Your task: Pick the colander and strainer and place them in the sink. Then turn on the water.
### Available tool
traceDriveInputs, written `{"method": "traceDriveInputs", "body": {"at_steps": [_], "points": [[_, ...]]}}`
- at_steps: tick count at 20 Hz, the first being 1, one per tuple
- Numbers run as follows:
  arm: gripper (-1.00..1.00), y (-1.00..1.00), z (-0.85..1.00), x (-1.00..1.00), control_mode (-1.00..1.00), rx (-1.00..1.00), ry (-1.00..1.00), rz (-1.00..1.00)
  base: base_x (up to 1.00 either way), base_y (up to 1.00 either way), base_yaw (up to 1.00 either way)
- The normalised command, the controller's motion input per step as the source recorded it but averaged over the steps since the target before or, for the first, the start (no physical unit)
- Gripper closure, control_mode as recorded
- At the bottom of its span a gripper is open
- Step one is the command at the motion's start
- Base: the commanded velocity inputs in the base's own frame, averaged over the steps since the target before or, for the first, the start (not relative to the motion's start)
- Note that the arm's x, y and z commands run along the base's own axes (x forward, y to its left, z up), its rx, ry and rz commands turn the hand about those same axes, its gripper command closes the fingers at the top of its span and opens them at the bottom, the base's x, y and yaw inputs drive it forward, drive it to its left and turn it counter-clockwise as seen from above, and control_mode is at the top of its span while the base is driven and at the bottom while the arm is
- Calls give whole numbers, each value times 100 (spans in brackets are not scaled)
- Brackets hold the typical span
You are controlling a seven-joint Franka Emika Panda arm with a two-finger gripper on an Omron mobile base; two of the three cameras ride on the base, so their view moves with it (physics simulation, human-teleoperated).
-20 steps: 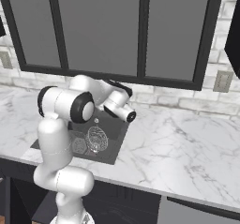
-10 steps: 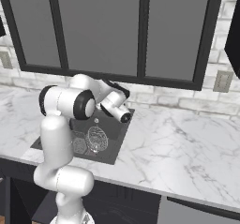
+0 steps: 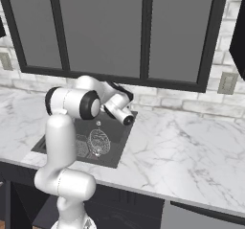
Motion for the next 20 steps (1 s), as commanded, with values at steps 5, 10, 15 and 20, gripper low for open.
{"method": "traceDriveInputs", "body": {"at_steps": [5,10,15,20], "points": [[-100,-7,-23,23,-100,0,-1,0,0,0,0],[-100,0,-18,27,-100,0,-1,0,0,0,0],[-100,0,-8,28,-100,0,0,0,0,0,0],[-100,0,-2,32,-100,0,0,0,0,0,0]]}}
